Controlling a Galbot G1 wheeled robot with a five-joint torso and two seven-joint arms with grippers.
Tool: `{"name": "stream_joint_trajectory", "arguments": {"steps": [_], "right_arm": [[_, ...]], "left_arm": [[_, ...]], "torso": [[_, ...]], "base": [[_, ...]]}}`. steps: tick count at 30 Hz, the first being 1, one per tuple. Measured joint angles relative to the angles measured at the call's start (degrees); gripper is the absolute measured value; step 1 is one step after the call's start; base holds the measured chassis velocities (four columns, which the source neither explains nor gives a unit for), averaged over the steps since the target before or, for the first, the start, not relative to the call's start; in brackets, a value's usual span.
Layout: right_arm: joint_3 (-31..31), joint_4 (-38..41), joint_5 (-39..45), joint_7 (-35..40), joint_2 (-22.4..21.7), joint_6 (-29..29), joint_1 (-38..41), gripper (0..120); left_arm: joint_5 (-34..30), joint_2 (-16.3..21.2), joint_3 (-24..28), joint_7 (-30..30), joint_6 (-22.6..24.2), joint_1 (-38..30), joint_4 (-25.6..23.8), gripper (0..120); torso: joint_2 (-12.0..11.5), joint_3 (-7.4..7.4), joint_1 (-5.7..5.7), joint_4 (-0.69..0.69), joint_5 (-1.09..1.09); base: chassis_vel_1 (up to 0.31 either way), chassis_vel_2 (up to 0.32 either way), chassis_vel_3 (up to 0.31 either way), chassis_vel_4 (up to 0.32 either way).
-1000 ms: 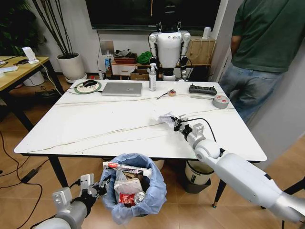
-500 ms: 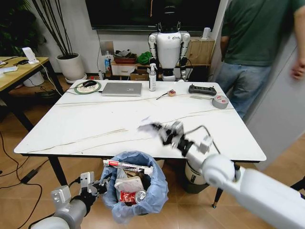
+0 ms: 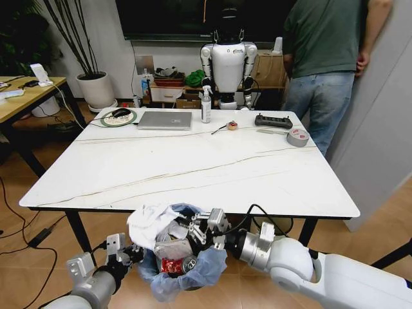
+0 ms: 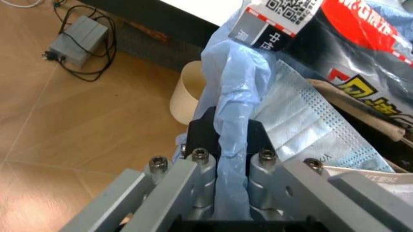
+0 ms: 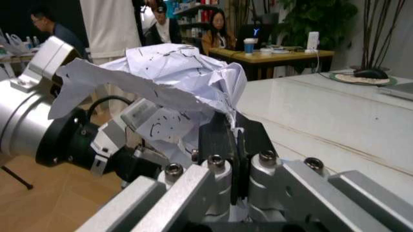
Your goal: Pick up the trash bin and place the trash from the table into it.
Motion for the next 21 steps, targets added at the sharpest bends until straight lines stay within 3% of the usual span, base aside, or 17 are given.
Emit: {"name": "stream_joint_trajectory", "arguments": {"steps": [7,13,15,20,21], "right_arm": [[-0.7,-1.7,-2.1,0.0,1.2,0.0,-1.0,6],[-0.5,-3.0,-3.3,0.2,1.2,0.2,-1.5,32],[-0.4,-3.0,-3.3,0.2,1.2,0.2,-1.5,33],[1.0,-4.2,-4.4,0.2,0.7,0.6,-1.5,58],[1.0,-4.2,-4.4,0.2,0.7,0.6,-1.5,58]], "left_arm": [[0.0,-0.1,0.0,0.0,0.0,-0.1,0.0,2],[0.0,-0.4,0.5,0.0,0.0,-0.3,0.2,2],[0.0,-0.4,0.5,0.0,0.1,-0.3,0.2,2],[0.1,-0.3,0.6,0.0,0.1,-0.1,0.3,2],[0.1,-0.3,0.6,0.0,0.1,-0.1,0.3,2]], "torso": [[0.0,0.01,0.0,0.0,0.0],[0.0,0.01,0.0,0.0,0.01],[0.0,0.01,0.0,0.0,0.01],[0.0,0.01,0.0,0.0,0.01],[0.0,0.01,0.0,0.0,0.01]], "base": [[0.0,0.0,0.0,0.0],[0.0,0.0,0.0,0.0],[0.0,0.0,0.0,0.0],[0.0,0.0,0.0,0.0],[0.0,0.0,0.0,0.0]]}}
